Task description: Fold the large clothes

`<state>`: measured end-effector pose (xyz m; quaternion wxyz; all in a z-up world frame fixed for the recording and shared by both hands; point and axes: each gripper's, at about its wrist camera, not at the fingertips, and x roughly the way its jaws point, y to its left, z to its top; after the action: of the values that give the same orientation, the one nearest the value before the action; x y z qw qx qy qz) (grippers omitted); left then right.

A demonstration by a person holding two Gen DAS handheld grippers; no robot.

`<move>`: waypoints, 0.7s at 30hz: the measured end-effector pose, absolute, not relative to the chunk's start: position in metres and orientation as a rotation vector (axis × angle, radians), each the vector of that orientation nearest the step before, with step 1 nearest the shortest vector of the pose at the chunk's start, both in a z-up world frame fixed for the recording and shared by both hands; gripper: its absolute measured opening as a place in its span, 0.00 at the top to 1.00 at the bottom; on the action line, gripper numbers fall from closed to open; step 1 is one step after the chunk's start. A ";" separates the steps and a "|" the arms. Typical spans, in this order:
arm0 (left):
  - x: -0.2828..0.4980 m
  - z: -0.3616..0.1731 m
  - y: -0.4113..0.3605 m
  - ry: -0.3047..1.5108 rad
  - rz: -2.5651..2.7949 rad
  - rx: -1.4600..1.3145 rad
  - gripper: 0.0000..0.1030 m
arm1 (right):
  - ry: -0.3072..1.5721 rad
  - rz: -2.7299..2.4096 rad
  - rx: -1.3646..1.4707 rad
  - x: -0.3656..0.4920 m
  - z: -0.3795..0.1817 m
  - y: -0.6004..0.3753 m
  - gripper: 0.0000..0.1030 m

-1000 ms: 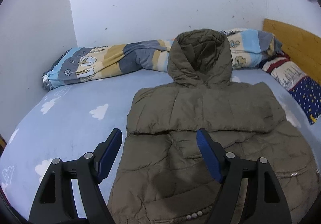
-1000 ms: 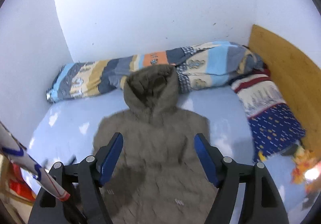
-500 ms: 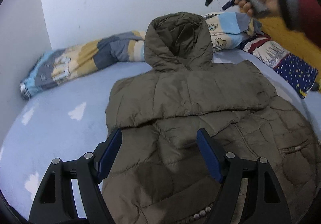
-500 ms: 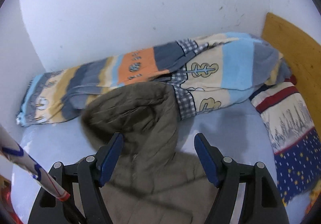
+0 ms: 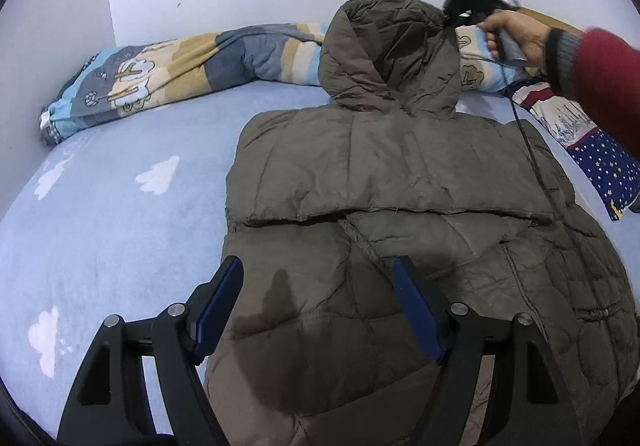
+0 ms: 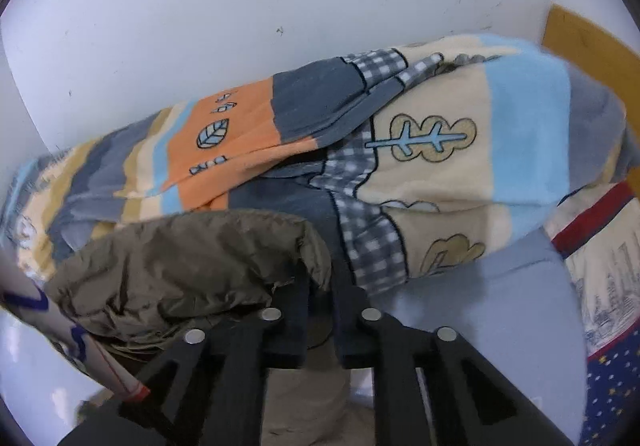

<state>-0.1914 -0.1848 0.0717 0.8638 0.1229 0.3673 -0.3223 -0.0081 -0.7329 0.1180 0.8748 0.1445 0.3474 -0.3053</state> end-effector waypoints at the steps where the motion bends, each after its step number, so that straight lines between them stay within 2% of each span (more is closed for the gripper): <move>1: -0.191 0.073 -0.184 0.771 -0.674 0.247 0.26 | 0.715 -0.642 0.279 -0.014 0.121 -0.725 0.93; 6: -0.193 0.087 -0.180 0.747 -0.666 0.225 0.26 | 0.651 -0.593 0.280 -0.061 0.147 -0.688 0.94; 14: -0.191 0.111 -0.176 0.700 -0.633 0.167 0.26 | 0.557 -0.468 0.234 -0.191 0.195 -0.579 0.94; 18: -0.192 0.123 -0.178 0.690 -0.639 0.121 0.26 | 0.510 -0.459 0.274 -0.277 0.180 -0.529 0.94; 21: -0.196 0.128 -0.187 0.679 -0.656 0.111 0.26 | 0.512 -0.478 0.358 -0.337 0.137 -0.505 0.94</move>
<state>-0.1964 -0.1868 0.1280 0.8892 0.0533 0.3269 -0.3158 -0.3368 -0.5052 0.1368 0.9236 0.1746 0.2494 -0.2330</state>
